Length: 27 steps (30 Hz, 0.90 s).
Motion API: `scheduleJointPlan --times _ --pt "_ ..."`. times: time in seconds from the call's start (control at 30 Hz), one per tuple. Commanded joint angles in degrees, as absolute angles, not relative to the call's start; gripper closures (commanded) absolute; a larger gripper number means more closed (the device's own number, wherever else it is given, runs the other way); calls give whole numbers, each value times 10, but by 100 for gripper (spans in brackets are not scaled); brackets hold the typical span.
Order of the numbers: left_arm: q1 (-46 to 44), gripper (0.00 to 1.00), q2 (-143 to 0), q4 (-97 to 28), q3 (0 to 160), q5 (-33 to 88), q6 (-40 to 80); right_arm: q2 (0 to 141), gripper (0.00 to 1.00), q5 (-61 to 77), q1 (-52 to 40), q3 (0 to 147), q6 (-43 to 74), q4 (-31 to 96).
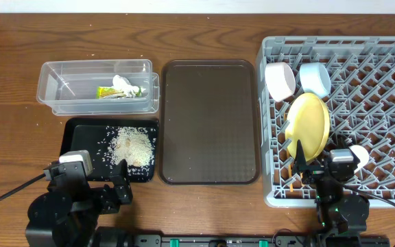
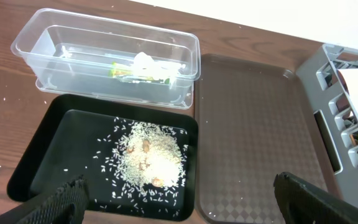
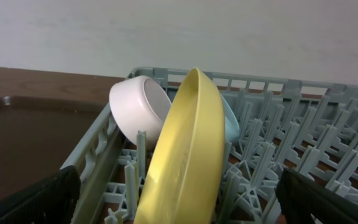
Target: Sort waste into correct bins and load items into the dishwasher rack
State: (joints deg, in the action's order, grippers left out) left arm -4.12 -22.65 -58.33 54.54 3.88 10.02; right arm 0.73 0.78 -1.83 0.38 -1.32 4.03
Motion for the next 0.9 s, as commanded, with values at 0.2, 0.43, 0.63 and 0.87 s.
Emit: scheduleJointPlan --times 0.2,0.43,0.63,0.87 --pt "-38 3 -224 -582 542 32 90 3 1 11 17 3 -20 43" --pt "-38 2 -224 -582 542 32 90 3 1 11 17 3 -20 43" --pt "-38 3 -224 -582 542 32 90 4 1 11 17 3 -20 43" --pt "-38 3 -224 -582 542 32 90 4 1 11 17 3 -20 43"
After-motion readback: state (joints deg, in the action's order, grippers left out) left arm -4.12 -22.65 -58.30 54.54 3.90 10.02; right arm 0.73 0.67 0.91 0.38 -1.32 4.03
